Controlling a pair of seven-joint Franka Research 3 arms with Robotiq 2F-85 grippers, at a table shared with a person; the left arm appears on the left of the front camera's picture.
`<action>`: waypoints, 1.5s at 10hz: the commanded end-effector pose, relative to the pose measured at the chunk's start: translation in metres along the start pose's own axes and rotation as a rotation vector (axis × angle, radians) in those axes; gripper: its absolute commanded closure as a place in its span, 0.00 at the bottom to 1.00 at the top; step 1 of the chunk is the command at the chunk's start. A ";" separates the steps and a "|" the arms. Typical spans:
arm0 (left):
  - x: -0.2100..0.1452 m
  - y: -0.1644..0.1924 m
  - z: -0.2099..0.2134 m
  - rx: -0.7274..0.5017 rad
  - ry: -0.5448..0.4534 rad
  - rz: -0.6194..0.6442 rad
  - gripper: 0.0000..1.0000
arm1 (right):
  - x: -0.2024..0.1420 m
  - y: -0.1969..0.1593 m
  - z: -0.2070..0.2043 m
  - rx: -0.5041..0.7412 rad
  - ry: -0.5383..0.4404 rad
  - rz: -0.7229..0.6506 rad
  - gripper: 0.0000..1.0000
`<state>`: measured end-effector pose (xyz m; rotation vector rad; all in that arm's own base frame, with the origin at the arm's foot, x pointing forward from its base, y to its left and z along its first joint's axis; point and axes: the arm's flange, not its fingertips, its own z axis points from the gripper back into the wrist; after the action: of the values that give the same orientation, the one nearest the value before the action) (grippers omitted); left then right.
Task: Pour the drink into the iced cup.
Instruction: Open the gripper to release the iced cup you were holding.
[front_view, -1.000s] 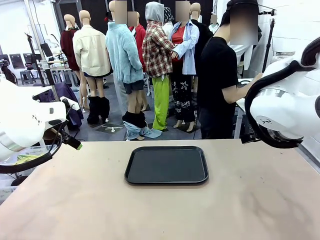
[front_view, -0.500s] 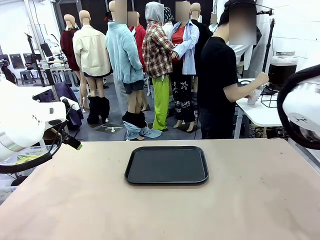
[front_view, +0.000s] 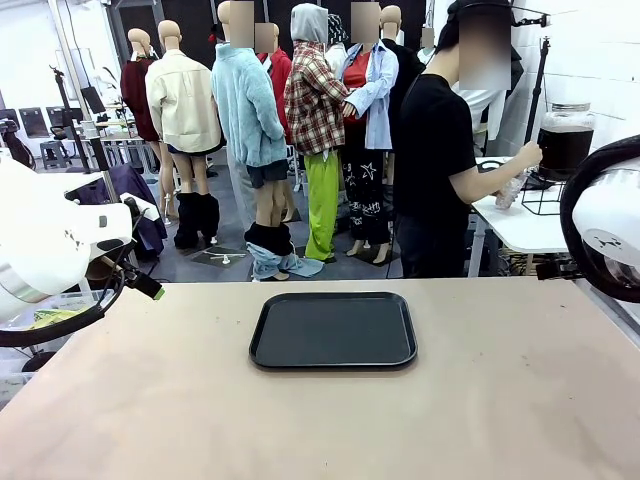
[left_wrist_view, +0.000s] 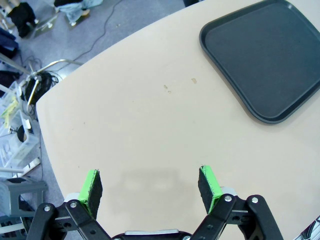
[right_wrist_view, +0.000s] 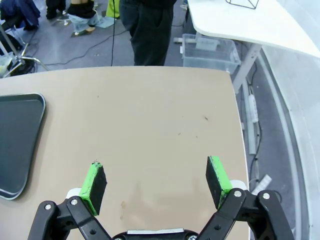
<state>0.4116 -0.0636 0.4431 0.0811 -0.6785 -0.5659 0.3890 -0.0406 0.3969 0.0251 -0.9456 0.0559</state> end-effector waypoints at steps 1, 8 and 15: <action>0.001 0.001 0.003 0.003 0.017 -0.003 0.00 | 0.002 0.001 0.001 -0.007 0.001 0.001 0.00; 0.001 0.001 0.003 0.003 0.017 -0.003 0.00 | 0.002 0.001 0.001 -0.007 0.001 0.001 0.00; 0.001 0.001 0.003 0.003 0.017 -0.003 0.00 | 0.002 0.001 0.001 -0.007 0.001 0.001 0.00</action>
<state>0.4116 -0.0636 0.4431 0.0811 -0.6785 -0.5659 0.3890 -0.0406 0.3969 0.0250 -0.9458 0.0560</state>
